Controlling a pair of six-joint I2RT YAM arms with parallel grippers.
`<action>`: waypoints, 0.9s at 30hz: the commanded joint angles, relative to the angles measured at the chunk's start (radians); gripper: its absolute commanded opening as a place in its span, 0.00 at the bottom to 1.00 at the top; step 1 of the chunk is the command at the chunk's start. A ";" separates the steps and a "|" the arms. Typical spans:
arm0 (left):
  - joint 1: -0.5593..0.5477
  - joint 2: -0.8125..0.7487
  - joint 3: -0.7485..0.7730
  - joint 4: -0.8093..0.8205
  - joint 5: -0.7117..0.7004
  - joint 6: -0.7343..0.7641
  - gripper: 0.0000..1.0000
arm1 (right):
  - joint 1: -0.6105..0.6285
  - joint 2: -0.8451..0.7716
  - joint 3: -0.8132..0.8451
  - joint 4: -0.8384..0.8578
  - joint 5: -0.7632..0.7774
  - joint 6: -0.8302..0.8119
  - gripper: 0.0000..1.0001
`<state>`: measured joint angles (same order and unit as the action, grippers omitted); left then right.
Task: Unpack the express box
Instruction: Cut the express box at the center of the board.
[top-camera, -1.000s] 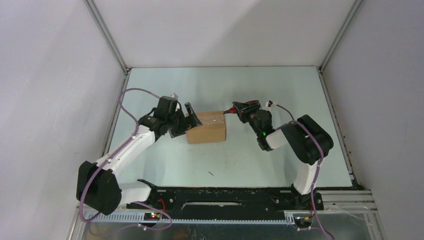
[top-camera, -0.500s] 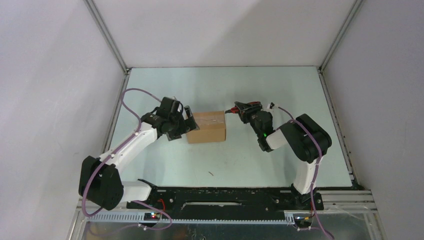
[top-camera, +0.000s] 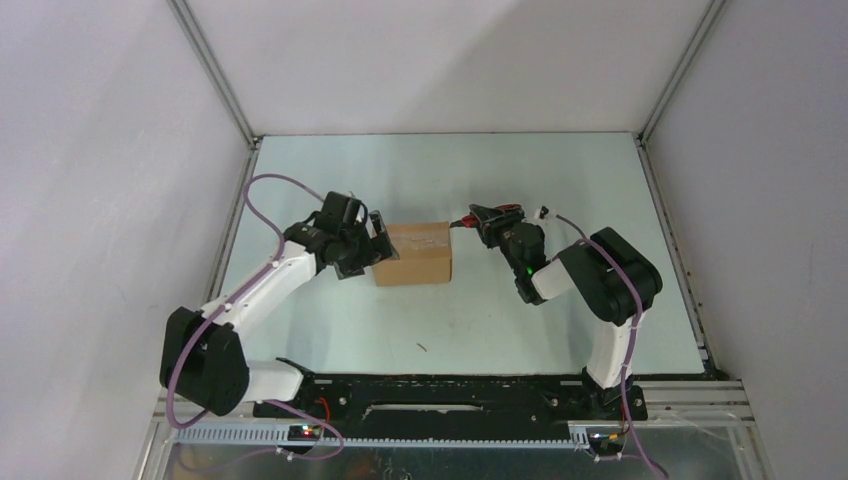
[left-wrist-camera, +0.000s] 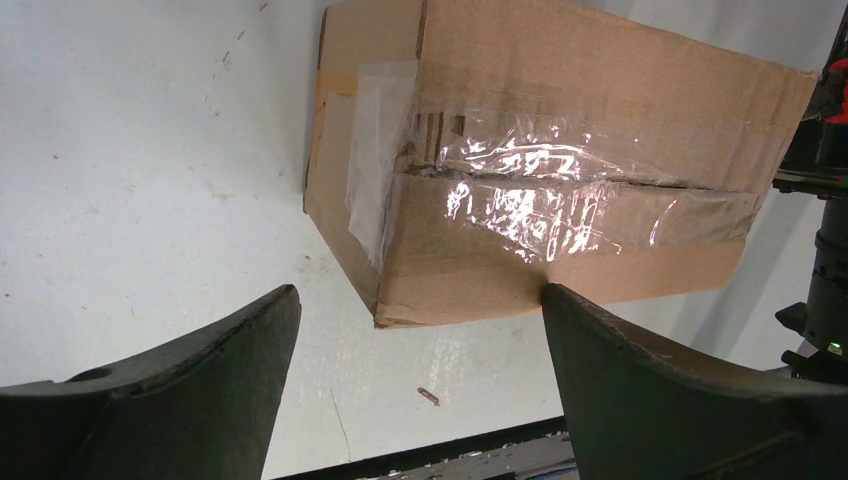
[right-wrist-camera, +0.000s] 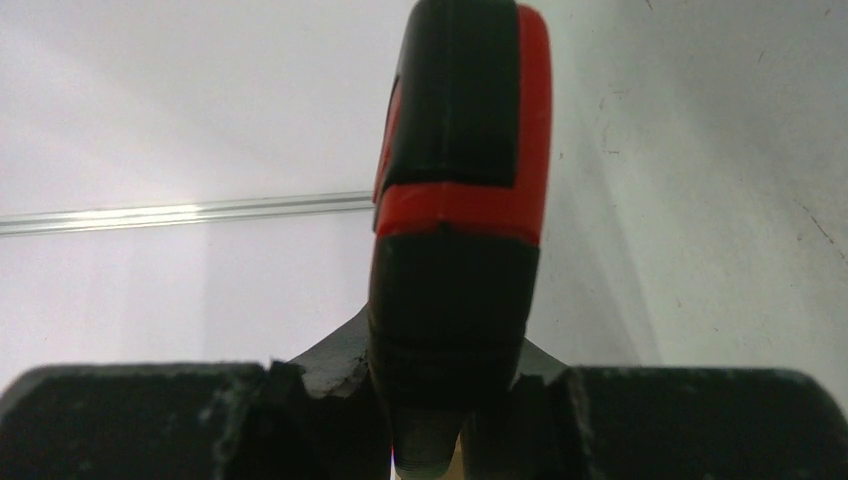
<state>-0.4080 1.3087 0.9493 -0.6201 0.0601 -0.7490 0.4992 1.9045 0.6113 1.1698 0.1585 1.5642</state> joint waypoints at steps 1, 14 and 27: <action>0.010 0.022 0.045 -0.021 -0.032 0.036 0.93 | 0.012 0.013 0.010 0.085 0.016 0.023 0.00; 0.018 0.049 0.067 -0.025 -0.049 0.016 0.92 | 0.024 0.010 -0.001 0.125 -0.060 0.018 0.00; 0.024 0.005 0.090 0.092 0.023 -0.206 0.90 | 0.075 -0.016 -0.017 0.078 -0.164 -0.192 0.00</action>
<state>-0.3893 1.3415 0.9768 -0.6106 0.0635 -0.8581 0.5316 1.9148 0.6003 1.2533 0.0582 1.4811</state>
